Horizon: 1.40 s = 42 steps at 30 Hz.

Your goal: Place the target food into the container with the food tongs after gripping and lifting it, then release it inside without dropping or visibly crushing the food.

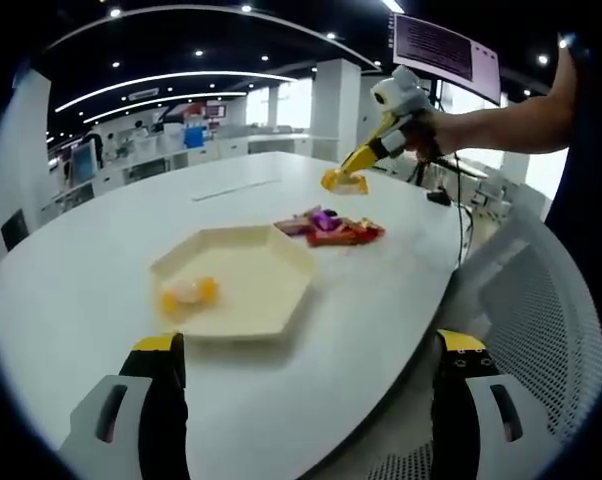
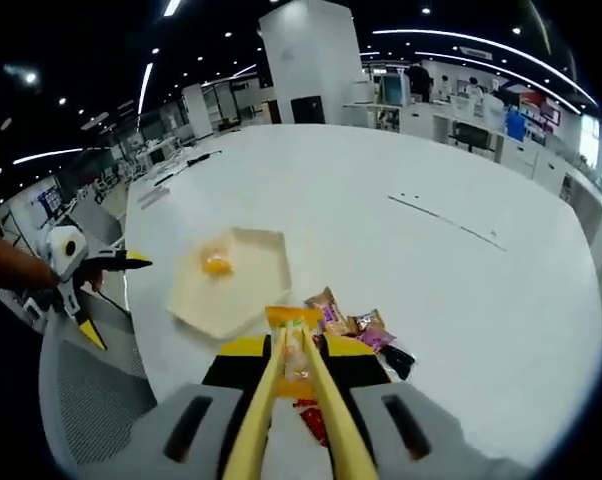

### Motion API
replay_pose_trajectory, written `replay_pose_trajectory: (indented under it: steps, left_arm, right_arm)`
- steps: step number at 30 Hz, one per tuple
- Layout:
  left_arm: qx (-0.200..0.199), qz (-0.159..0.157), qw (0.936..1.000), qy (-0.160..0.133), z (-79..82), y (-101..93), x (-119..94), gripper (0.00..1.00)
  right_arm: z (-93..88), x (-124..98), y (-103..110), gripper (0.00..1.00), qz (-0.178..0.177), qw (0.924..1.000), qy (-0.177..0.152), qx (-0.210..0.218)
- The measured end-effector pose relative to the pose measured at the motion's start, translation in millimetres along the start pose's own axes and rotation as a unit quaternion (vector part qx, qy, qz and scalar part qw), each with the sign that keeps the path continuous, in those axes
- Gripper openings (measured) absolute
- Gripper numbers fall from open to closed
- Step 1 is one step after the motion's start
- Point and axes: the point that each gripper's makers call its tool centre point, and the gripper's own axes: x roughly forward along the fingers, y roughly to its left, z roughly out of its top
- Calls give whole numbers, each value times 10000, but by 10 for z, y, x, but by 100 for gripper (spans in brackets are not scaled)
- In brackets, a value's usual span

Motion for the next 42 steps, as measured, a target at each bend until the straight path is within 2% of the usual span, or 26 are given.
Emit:
replay_pose_trajectory:
  steps: [13,27,35,42]
  left_arm:
    - [0,78,10000,-61,23,33,-11,100]
    - [1,118,9999,-57,22,50,-13,100]
    - [-2,142,9999,-64,27,58,-14,100]
    - [-11,168,9998,-83,35,68,-18,99]
  right_arm:
    - [372,265,281,18,284,9992,-117,-243]
    - [916,697,868,18,792,9946,-288,-598]
    - [1036,922,1095,18,981,9925,-265,-676]
    - [1053,1009,1138,19,1018,9922,-228,-684]
